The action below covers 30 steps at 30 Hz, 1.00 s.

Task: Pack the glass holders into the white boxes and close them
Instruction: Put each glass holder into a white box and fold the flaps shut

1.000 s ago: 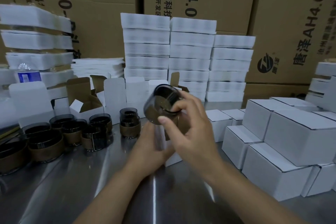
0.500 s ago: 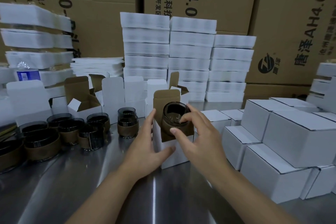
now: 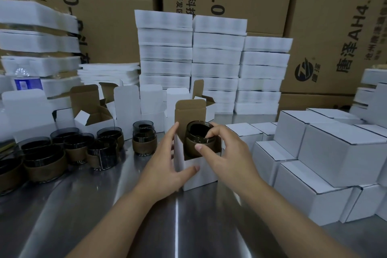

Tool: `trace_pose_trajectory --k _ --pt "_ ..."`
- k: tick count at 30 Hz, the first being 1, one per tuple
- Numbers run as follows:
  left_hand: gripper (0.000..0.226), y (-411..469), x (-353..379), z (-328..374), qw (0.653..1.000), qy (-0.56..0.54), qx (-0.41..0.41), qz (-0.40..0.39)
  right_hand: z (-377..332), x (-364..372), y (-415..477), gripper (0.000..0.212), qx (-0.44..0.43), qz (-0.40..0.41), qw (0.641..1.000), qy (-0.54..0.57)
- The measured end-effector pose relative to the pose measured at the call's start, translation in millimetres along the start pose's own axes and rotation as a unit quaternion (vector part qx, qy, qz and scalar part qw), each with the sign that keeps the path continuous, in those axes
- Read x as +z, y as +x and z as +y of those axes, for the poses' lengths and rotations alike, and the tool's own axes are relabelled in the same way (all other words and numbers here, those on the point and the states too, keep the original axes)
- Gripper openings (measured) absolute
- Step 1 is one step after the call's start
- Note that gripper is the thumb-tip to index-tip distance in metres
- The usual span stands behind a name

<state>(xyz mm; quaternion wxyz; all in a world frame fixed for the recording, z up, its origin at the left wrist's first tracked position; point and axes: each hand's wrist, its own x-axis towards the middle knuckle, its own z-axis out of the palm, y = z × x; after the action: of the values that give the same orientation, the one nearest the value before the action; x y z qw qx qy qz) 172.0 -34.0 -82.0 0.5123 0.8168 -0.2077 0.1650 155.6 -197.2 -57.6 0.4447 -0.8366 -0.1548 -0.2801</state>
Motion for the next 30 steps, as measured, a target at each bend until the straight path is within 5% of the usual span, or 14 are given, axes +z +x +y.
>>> trace_pose_trajectory --k 24,30 --pt "0.097 0.8 6.5 -18.7 0.999 0.011 0.001 -0.036 11.0 -14.1 7.4 0.021 -0.028 -0.151 0.984 -0.094" --pt "0.096 0.9 6.4 -18.9 0.999 0.022 0.005 -0.039 17.3 -11.6 8.9 0.047 -0.025 -0.140 0.986 -0.081"
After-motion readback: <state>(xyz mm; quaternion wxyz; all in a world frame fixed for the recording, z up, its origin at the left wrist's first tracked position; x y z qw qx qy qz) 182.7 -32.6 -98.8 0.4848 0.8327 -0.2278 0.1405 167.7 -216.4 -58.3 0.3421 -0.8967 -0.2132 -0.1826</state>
